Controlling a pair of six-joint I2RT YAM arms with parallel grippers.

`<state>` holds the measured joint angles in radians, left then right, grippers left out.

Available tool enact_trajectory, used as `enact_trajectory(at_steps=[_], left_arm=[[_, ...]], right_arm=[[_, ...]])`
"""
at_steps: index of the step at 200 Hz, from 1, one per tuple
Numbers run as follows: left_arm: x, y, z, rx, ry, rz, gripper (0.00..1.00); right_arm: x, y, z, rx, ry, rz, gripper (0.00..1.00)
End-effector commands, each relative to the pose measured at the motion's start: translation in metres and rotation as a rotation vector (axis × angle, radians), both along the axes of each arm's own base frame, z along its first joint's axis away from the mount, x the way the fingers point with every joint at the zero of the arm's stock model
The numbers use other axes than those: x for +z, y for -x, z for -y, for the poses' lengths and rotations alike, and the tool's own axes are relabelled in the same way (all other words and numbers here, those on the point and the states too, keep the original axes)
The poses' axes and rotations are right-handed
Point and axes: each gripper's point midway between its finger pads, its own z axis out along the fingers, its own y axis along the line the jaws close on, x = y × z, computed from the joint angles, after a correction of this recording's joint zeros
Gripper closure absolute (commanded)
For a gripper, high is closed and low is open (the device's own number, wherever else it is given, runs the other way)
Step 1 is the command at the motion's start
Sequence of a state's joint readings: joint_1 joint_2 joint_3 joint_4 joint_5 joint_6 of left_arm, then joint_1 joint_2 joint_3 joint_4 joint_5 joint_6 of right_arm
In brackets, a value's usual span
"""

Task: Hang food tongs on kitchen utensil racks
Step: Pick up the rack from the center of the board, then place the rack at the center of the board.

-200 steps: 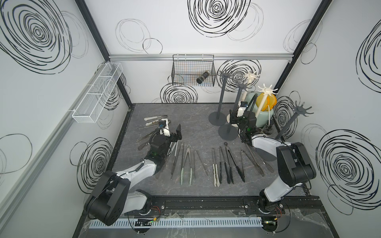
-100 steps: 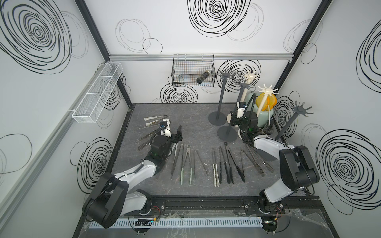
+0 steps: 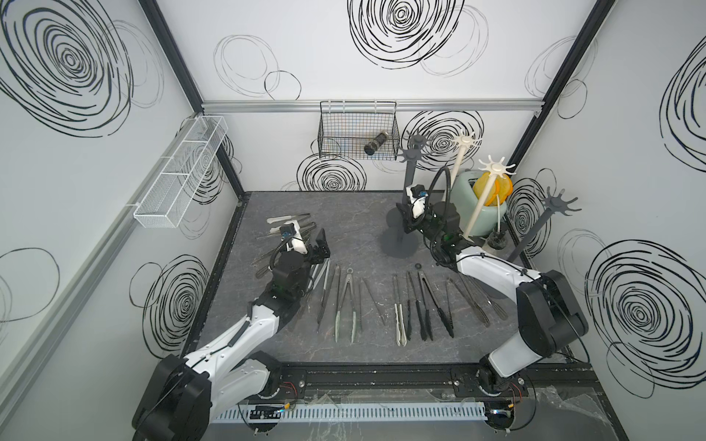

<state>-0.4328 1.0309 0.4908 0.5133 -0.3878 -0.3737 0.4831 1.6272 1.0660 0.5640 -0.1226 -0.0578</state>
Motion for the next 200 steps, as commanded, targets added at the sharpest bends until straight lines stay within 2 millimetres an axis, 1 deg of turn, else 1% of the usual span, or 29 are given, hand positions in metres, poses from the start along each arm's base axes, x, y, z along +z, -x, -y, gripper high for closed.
enact_trajectory(at_steps=[1, 10, 18, 33, 40, 44, 46, 47, 50, 56, 66, 82, 89, 98, 105, 110, 134, 155, 168, 200], left_arm=[[-0.022, 0.009, -0.001, 0.01, 0.044, -0.062, 0.09], [-0.026, 0.011, 0.0, 0.006, 0.039, -0.062, 0.1], [-0.027, 0.012, 0.002, -0.004, 0.038, -0.051, 0.09], [-0.03, 0.013, 0.006, -0.021, 0.04, -0.035, 0.1], [-0.032, 0.014, 0.009, -0.037, 0.008, -0.03, 0.1], [-0.035, 0.015, 0.01, -0.042, -0.002, -0.036, 0.1], [-0.03, 0.015, 0.011, -0.046, 0.005, -0.015, 0.1], [-0.03, 0.015, 0.012, -0.047, 0.005, -0.012, 0.1], [-0.029, 0.015, 0.012, -0.047, 0.001, -0.008, 0.1], [-0.031, 0.015, 0.013, -0.049, -0.007, -0.009, 0.1], [-0.031, 0.016, 0.014, -0.056, -0.019, -0.005, 0.1], [-0.031, 0.017, 0.015, -0.059, -0.028, 0.002, 0.1], [-0.031, 0.018, 0.015, -0.061, -0.03, 0.007, 0.1], [-0.032, 0.02, 0.014, -0.06, -0.031, 0.01, 0.11], [-0.033, 0.02, 0.014, -0.057, -0.031, 0.009, 0.1], [-0.033, 0.02, 0.013, -0.056, -0.032, 0.011, 0.1], [-0.036, 0.021, 0.012, -0.05, -0.036, 0.01, 0.1], [-0.037, 0.02, 0.013, -0.051, -0.041, 0.007, 0.11], [-0.038, 0.02, 0.013, -0.051, -0.042, 0.005, 0.1], [-0.039, 0.019, 0.014, -0.054, -0.047, -0.001, 0.1]], right_arm=[[0.081, 0.004, -0.039, 0.099, -0.105, 0.257, 1.0], [0.08, -0.001, -0.054, 0.122, -0.111, 0.261, 1.0], [0.084, -0.007, -0.066, 0.136, -0.118, 0.27, 1.0], [0.077, -0.021, -0.09, 0.159, -0.128, 0.262, 1.0], [0.074, -0.027, -0.1, 0.17, -0.135, 0.261, 1.0], [0.072, -0.03, -0.105, 0.174, -0.139, 0.262, 1.0], [0.072, -0.032, -0.108, 0.175, -0.141, 0.262, 1.0], [0.07, -0.033, -0.109, 0.176, -0.14, 0.259, 1.0], [0.072, -0.034, -0.112, 0.18, -0.146, 0.264, 1.0], [0.066, -0.04, -0.12, 0.183, -0.145, 0.257, 1.0], [0.066, -0.047, -0.13, 0.192, -0.158, 0.258, 1.0], [0.057, -0.059, -0.147, 0.209, -0.164, 0.239, 1.0], [0.055, -0.062, -0.154, 0.22, -0.167, 0.233, 1.0], [0.047, -0.067, -0.163, 0.23, -0.161, 0.217, 1.0], [0.045, -0.069, -0.171, 0.239, -0.157, 0.213, 1.0], [0.04, -0.07, -0.175, 0.245, -0.152, 0.204, 1.0], [0.033, -0.074, -0.19, 0.264, -0.142, 0.19, 1.0], [0.029, -0.08, -0.195, 0.267, -0.141, 0.172, 1.0], [0.023, -0.082, -0.198, 0.272, -0.14, 0.155, 1.0], [0.013, -0.084, -0.206, 0.282, -0.134, 0.127, 1.0]])
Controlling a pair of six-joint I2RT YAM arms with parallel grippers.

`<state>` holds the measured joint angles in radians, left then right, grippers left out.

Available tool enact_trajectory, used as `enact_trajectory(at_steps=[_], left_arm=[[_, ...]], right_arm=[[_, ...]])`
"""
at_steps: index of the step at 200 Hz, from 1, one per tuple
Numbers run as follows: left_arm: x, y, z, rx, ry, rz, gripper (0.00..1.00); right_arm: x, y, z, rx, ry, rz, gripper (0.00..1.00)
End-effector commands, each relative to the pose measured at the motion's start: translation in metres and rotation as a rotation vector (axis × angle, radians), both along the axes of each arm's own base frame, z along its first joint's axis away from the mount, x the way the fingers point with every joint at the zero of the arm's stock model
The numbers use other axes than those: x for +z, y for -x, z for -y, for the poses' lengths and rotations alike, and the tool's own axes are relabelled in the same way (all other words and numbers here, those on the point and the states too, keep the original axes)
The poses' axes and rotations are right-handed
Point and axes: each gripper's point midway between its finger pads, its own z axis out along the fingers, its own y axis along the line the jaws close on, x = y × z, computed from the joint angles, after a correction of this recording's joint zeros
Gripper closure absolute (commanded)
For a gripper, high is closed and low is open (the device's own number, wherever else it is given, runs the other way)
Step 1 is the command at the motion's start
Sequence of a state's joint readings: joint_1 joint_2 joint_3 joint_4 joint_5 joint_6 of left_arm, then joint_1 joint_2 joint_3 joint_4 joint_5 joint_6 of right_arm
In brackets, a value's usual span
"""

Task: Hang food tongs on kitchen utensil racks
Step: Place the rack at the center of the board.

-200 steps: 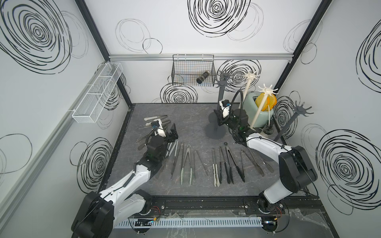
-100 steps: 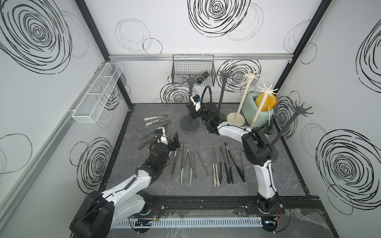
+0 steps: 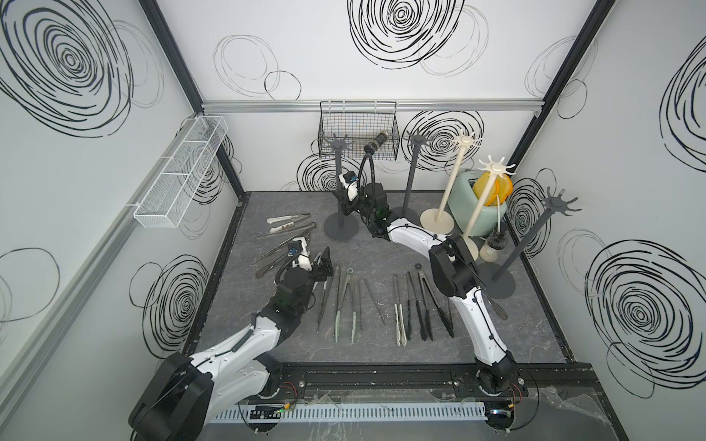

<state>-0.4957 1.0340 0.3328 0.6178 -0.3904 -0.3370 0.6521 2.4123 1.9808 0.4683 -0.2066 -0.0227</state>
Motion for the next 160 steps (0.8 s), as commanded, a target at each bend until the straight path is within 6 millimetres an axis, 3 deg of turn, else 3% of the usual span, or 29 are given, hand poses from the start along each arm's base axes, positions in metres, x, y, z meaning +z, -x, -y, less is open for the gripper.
enact_trajectory(at_steps=[1, 101, 160], left_arm=[[0.011, -0.002, 0.0, 0.01, 0.016, 0.047, 0.1], [0.005, -0.003, 0.001, 0.007, -0.004, 0.025, 0.1], [0.004, -0.005, 0.004, -0.005, -0.006, 0.018, 0.1]], right_arm=[[0.059, 0.007, -0.009, 0.031, -0.099, 0.111, 1.0], [0.026, -0.008, -0.026, 0.04, -0.087, 0.005, 1.0], [0.019, 0.01, -0.032, 0.053, -0.041, -0.045, 1.0]])
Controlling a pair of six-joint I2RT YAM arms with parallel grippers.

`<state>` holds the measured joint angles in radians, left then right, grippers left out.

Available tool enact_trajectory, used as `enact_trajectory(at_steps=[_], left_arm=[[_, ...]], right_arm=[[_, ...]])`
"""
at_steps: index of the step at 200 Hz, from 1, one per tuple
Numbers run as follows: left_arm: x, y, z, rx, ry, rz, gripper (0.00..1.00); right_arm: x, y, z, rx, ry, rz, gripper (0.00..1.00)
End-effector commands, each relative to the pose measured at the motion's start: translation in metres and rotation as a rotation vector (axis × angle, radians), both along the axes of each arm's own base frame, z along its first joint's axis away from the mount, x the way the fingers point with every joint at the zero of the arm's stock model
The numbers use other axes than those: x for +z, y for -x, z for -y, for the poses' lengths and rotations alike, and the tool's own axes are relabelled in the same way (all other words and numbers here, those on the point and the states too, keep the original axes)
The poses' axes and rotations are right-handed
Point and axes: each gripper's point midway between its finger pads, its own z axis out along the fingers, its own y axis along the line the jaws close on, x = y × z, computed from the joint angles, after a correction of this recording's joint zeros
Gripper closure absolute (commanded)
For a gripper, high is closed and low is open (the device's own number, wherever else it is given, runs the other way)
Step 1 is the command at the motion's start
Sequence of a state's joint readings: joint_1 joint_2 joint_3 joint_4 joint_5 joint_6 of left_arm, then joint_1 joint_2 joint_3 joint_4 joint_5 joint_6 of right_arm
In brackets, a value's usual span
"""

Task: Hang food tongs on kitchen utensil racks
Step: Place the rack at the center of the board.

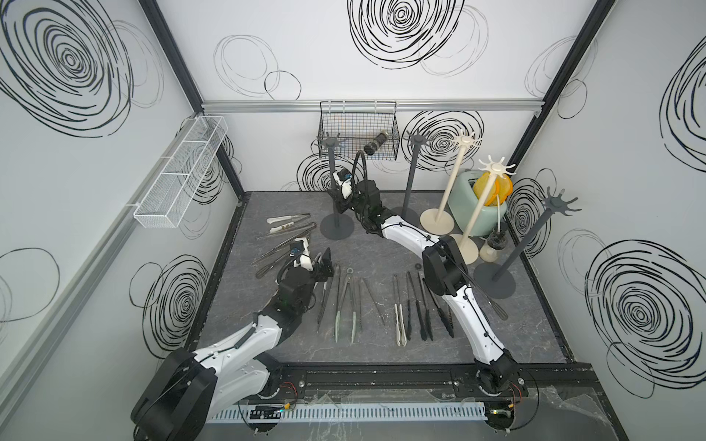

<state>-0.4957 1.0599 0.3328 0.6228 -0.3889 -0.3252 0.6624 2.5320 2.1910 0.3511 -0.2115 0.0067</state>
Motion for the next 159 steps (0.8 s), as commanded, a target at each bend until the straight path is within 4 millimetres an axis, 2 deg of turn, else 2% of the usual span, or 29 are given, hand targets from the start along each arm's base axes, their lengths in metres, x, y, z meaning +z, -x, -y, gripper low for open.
enact_trajectory(at_steps=[1, 32, 57, 86, 122, 141, 159], left_arm=[[0.011, -0.003, 0.003, -0.001, 0.015, 0.035, 0.1], [0.007, -0.002, 0.002, 0.001, 0.016, 0.029, 0.1], [0.004, -0.002, 0.002, -0.002, 0.014, 0.026, 0.09], [0.003, -0.003, 0.002, -0.001, 0.009, 0.026, 0.09], [0.006, -0.006, 0.001, 0.013, 0.013, 0.023, 0.09], [0.012, -0.009, -0.003, 0.044, 0.01, 0.018, 0.1], [0.02, -0.01, -0.011, 0.093, -0.008, 0.002, 0.12]], right_arm=[[0.028, 0.022, -0.011, 0.038, -0.039, -0.002, 1.0], [0.013, 0.027, -0.013, 0.029, -0.01, -0.016, 1.0], [-0.006, 0.02, -0.011, -0.003, 0.006, -0.048, 1.0], [-0.016, 0.02, -0.01, -0.008, 0.015, -0.071, 0.74], [-0.009, 0.026, -0.002, -0.014, 0.017, -0.059, 0.42], [0.0, 0.035, 0.007, -0.012, 0.02, -0.046, 0.3], [0.008, 0.049, 0.019, -0.013, 0.027, -0.033, 0.24]])
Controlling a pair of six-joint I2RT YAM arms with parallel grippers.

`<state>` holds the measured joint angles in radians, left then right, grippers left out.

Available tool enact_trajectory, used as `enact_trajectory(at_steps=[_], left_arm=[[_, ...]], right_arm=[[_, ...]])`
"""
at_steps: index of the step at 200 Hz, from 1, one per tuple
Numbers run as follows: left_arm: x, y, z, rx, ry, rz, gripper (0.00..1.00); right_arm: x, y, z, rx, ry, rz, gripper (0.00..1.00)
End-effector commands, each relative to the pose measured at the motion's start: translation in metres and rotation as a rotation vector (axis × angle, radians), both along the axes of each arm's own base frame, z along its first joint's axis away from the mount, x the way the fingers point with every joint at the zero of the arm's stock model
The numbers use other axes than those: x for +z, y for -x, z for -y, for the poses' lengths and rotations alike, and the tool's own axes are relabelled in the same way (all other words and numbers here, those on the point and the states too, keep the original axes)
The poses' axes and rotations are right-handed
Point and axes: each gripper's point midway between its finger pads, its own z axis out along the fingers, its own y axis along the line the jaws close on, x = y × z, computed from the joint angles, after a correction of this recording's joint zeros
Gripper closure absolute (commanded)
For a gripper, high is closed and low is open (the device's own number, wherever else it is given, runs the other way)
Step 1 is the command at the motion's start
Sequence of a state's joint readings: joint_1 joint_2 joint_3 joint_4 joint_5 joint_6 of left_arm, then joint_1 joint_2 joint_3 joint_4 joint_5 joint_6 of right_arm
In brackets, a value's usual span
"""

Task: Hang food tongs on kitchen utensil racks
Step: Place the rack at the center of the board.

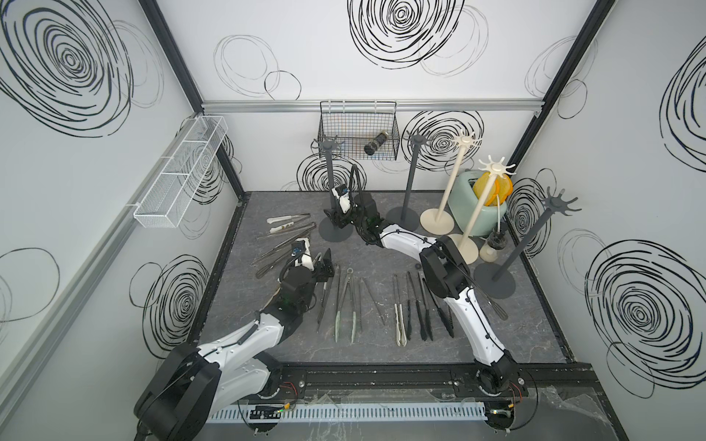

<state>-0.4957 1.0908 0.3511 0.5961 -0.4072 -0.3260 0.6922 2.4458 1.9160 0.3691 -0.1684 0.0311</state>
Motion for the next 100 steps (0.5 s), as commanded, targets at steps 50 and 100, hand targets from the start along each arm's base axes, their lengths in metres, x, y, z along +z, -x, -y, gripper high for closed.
enact_trajectory(at_steps=[50, 100], left_arm=[[0.069, -0.007, -0.056, 0.209, -0.03, -0.023, 0.13], [0.07, -0.057, -0.119, 0.13, -0.01, -0.271, 0.28]], right_arm=[[0.094, 0.08, 0.071, -0.024, -0.04, 0.117, 0.17], [0.077, 0.152, 0.113, -0.016, -0.062, -0.074, 0.17]])
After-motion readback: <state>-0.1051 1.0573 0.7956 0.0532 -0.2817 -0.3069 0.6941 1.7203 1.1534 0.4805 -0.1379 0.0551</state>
